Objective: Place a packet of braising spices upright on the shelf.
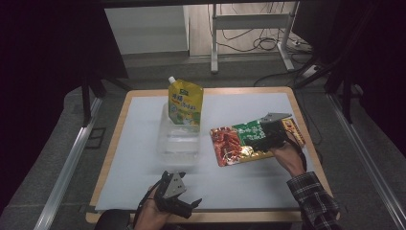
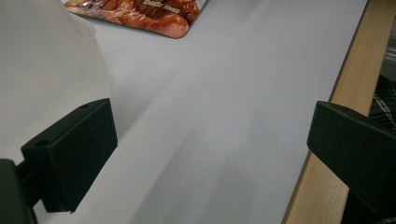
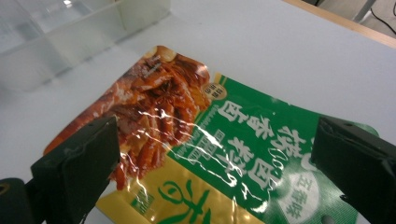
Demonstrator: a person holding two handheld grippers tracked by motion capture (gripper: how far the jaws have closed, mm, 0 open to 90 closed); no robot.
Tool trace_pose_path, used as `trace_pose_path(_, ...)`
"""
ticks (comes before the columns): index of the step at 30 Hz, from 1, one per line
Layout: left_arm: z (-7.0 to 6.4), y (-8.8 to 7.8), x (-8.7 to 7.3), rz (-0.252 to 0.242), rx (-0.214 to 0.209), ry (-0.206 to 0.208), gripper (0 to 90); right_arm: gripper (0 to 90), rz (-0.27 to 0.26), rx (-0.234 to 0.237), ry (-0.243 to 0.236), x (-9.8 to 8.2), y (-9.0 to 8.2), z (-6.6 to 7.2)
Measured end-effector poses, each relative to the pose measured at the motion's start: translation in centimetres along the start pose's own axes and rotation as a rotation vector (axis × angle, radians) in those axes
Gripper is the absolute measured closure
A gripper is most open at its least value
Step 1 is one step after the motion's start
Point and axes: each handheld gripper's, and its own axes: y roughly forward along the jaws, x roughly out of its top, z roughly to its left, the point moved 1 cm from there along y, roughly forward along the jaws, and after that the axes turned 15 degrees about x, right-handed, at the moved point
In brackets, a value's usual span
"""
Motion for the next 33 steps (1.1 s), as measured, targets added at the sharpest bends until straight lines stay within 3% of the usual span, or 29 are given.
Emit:
trace_pose_path(17,-0.1,0.0,0.0,-0.002,0.006,0.021,1.5,1.2,0.039,-0.074,0.047,-3.7,-1.4,-1.6)
trace_pose_path(33,-0.3,0.2,0.0,0.003,0.004,0.032,1.4,1.1,0.054,-0.031,0.172,-6.4,-0.9,-3.4)
